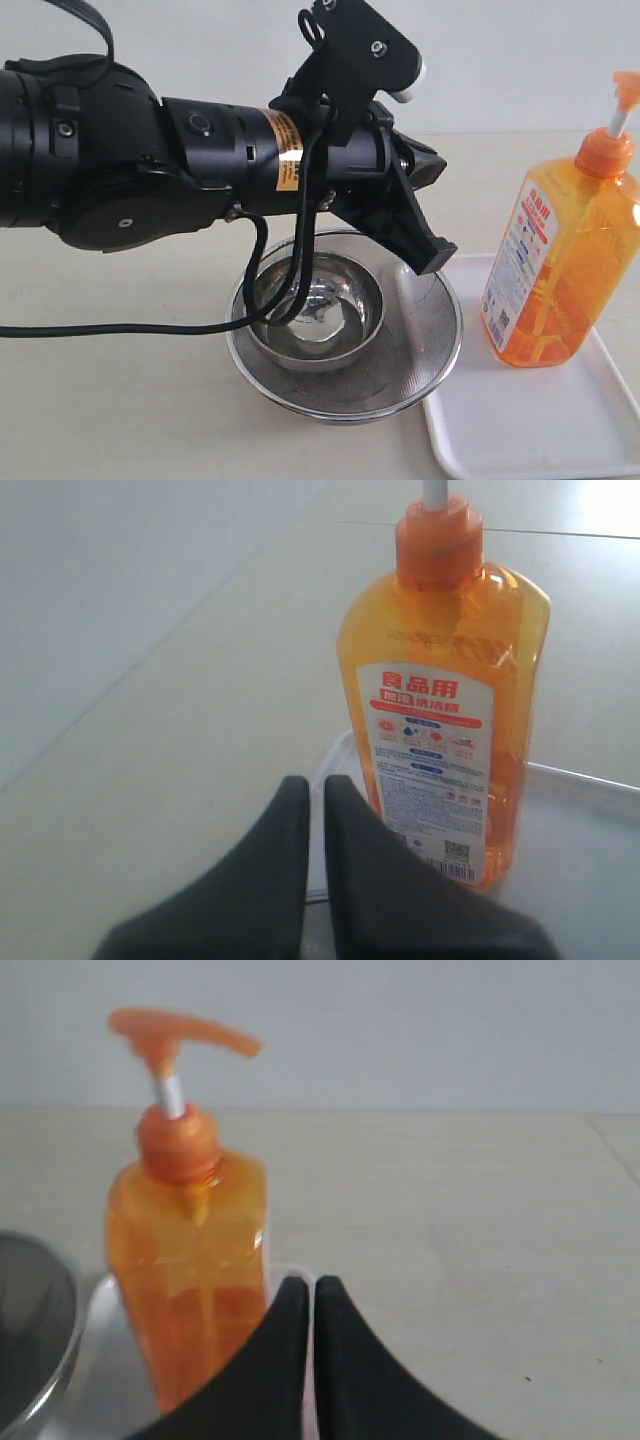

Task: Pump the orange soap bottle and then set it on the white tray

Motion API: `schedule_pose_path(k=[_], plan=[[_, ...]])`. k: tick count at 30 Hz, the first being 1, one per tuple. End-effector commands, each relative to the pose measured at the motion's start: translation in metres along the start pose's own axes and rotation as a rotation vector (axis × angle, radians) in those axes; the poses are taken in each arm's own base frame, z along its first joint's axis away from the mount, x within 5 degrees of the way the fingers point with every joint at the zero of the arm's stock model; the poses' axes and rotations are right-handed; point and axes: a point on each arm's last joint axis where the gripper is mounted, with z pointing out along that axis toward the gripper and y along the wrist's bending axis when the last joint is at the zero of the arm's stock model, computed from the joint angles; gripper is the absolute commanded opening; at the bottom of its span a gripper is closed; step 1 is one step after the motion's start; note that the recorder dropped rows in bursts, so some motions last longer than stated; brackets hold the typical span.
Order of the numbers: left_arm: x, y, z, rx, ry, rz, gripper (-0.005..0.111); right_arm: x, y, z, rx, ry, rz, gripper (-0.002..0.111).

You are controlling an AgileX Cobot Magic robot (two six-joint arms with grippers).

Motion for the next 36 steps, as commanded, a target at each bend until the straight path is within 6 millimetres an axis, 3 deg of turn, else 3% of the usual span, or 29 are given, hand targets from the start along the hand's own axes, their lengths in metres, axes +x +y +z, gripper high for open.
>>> schedule_pose_path(k=[1,5,8,13,19,28,36], plan=[[-0.001,0.001,-0.002,-0.004,-0.003,-0.007,0.005,-0.002,0.02,-0.003,-0.218,-0.038,-0.226,0.0],[-0.001,0.001,-0.002,-0.004,-0.003,-0.007,0.005,-0.01,0.033,-0.009,-0.362,-0.151,-0.25,0.0],[-0.001,0.001,-0.002,-0.004,-0.003,-0.007,0.005,-0.012,0.031,-0.021,-0.371,-0.234,-0.258,0.0],[-0.001,0.001,-0.002,-0.004,-0.003,-0.007,0.005,-0.008,0.02,-0.042,-0.278,-0.356,-0.246,0.0],[-0.001,0.001,-0.002,-0.004,-0.003,-0.007,0.005,0.009,0.013,-0.048,-0.128,-0.396,-0.233,0.0],[-0.001,0.001,-0.002,-0.004,-0.006,-0.007,0.005,0.055,0.009,-0.018,-0.077,-0.226,-0.039,0.0],[-0.001,0.001,-0.002,-0.003,-0.007,-0.007,0.005,0.084,0.008,-0.003,-0.065,-0.126,-0.009,0.0]])
